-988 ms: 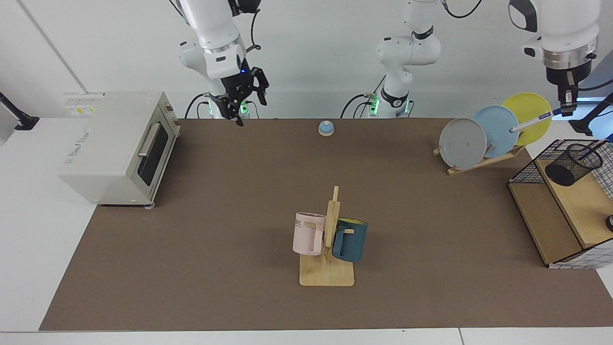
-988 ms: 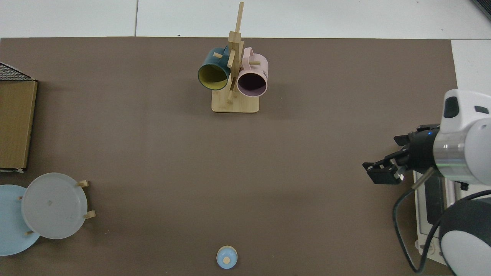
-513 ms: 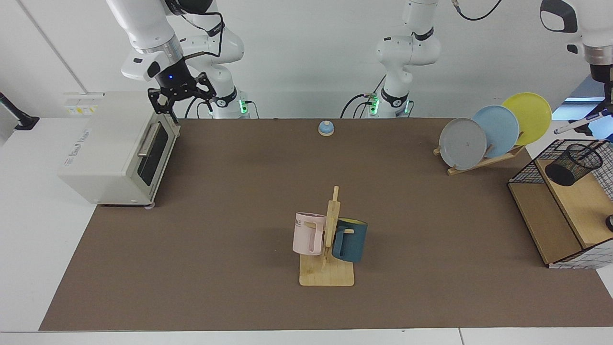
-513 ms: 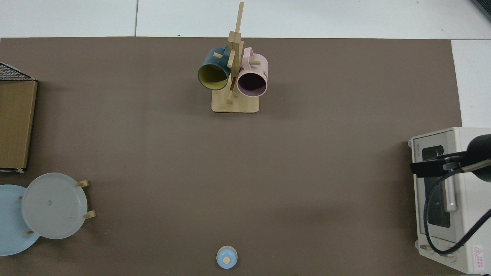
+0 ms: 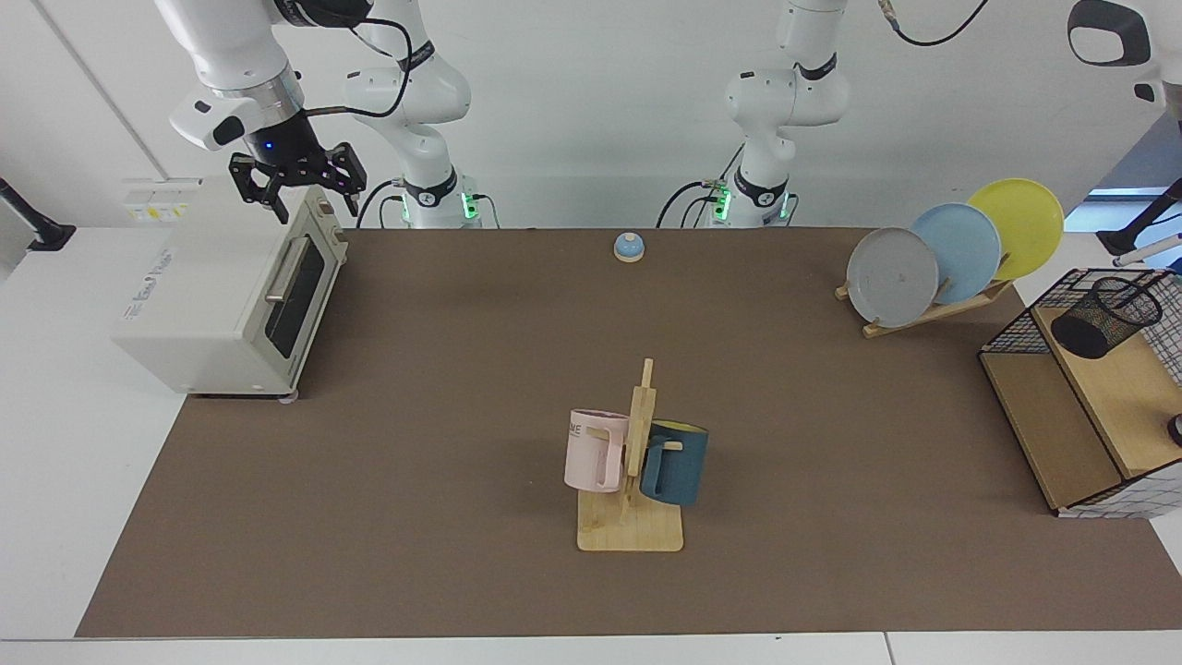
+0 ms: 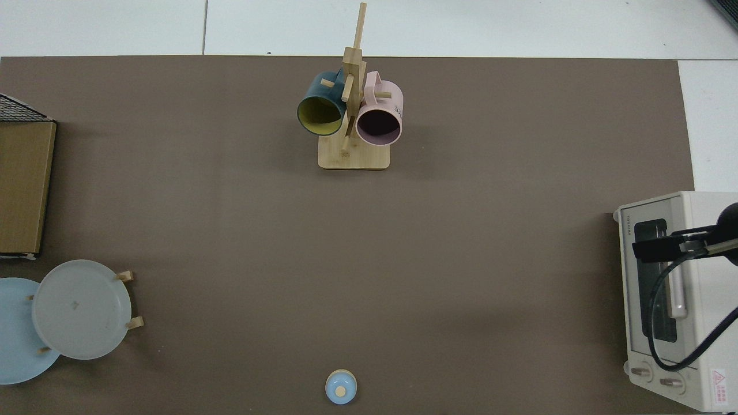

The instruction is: Put markers into pen holder

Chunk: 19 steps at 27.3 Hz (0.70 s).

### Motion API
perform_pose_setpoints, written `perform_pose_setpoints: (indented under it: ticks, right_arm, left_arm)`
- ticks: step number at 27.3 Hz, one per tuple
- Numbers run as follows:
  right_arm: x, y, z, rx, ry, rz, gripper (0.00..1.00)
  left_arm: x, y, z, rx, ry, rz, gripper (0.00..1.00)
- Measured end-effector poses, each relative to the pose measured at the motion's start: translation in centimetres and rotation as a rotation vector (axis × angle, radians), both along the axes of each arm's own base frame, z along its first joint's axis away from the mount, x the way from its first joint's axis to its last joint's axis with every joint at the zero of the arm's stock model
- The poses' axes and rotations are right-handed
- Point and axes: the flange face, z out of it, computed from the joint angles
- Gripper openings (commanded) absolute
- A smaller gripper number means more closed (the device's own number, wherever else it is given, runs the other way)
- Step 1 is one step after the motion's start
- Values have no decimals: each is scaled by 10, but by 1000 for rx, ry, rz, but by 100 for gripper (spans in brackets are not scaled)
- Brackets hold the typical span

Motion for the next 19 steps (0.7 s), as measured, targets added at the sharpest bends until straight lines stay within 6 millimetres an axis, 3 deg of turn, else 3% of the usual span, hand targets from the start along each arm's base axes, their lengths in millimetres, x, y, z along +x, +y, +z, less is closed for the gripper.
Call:
perform_pose_setpoints:
  ticks: [7,16,18,19]
  right_arm:
    - [0,-1,0,0,-1,-1,100]
    - [0,-2,0,1,-1,-4,100]
    - [0,-2,0,1,-1,-4,100]
    - [0,-2,1,1,-1,-4,100]
  left_arm:
    - [17,2,-20,9,-3,-21,6]
    - [27,4,-32,9,-17,-48,7]
    - [27,7,-32,10,-23,-52,15]
    - [27,8,-33,11,-23,-54,26]
